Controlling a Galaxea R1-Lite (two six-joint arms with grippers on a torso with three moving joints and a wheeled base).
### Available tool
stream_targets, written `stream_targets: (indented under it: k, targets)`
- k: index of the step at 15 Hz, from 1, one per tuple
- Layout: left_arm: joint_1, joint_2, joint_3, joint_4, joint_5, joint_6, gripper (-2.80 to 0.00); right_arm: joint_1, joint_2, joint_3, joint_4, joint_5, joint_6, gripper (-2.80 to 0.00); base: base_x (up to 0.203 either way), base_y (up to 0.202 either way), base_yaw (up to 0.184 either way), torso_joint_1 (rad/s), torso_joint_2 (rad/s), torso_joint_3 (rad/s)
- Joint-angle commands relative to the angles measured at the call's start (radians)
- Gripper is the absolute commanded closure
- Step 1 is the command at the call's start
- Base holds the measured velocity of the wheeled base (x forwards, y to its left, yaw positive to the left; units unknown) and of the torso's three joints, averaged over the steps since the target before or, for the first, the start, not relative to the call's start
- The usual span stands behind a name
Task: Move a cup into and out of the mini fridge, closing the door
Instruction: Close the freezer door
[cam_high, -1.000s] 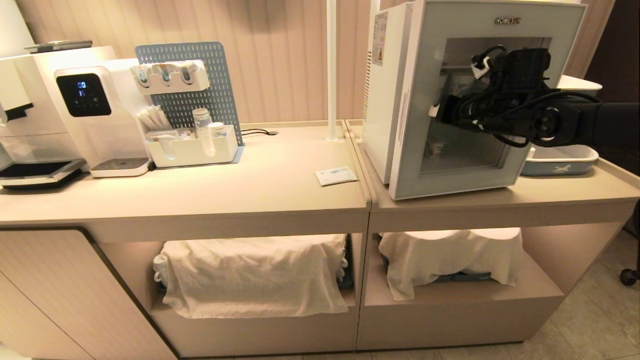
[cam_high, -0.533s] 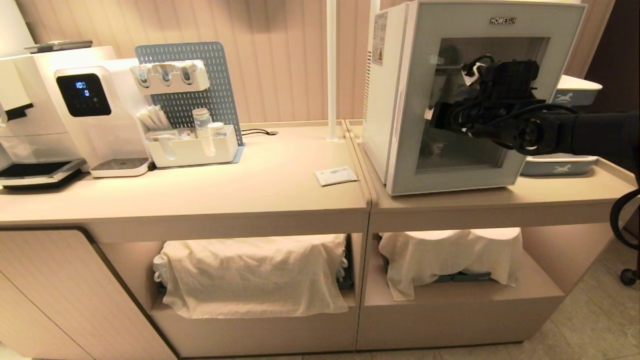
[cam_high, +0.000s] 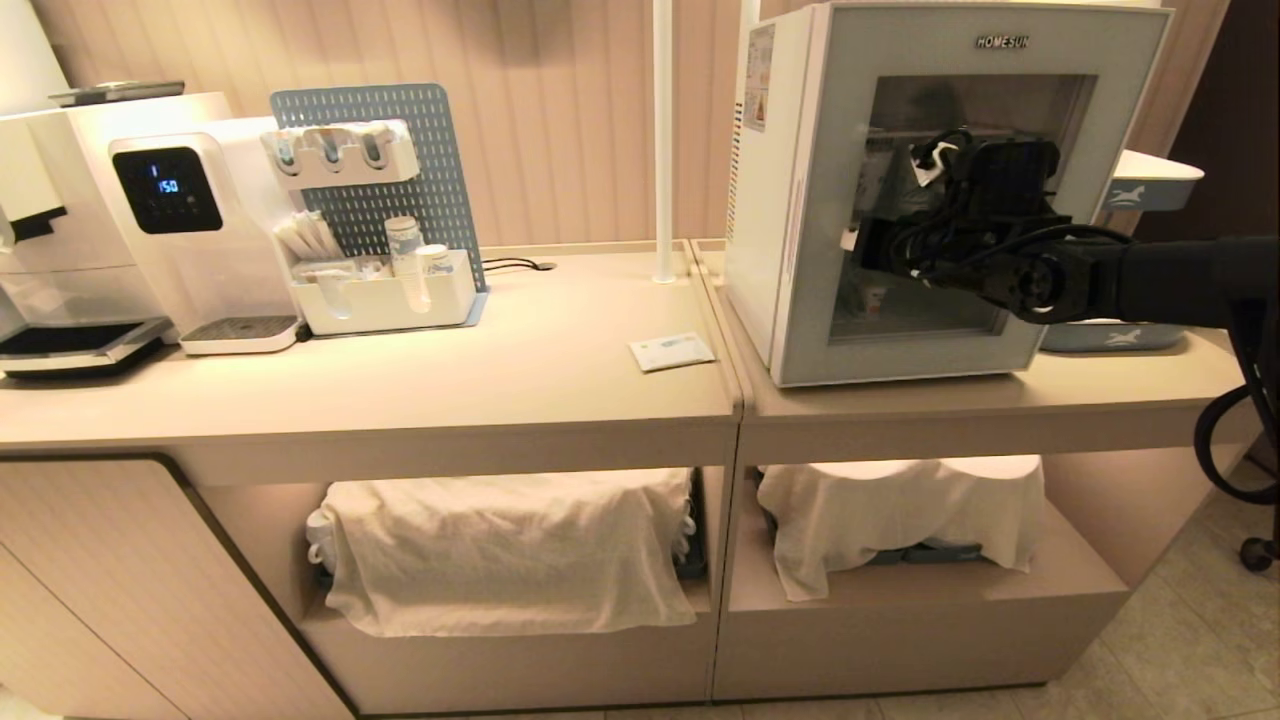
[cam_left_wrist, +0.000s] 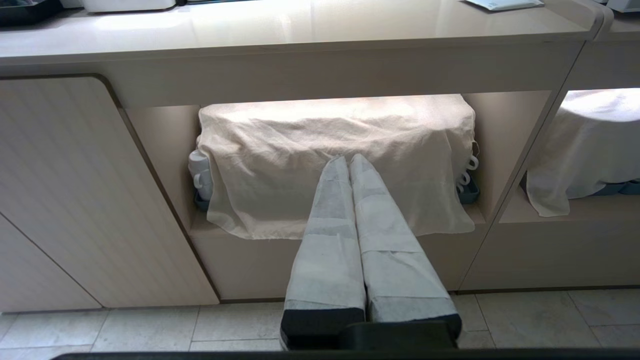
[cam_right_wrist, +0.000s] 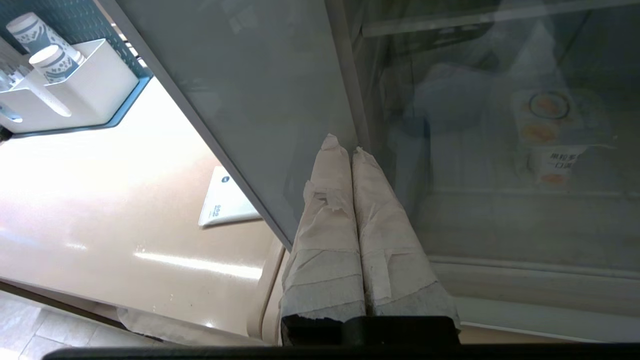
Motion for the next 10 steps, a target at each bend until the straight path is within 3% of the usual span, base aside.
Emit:
stream_targets:
  k: [1, 6, 10]
  targets:
    - [0.000, 0.000, 0.000, 0.000, 0.001, 0.000, 0.00, 0.000, -0.005, 0.002, 0.000, 0.002, 0.003, 0.00, 0.000, 0.000, 0.000, 0.000, 0.00, 0.000]
    - [0.000, 0.000, 0.000, 0.000, 0.001, 0.000, 0.00, -0.004, -0.037, 0.016, 0.006, -0.003, -0.005, 0.00, 0.000, 0.000, 0.000, 0.000, 0.00, 0.000]
    - [0.000, 0.000, 0.000, 0.000, 0.001, 0.000, 0.00, -0.013, -0.105, 0.069, 0.074, -0.003, -0.073, 0.00, 0.000, 0.000, 0.000, 0.000, 0.00, 0.000]
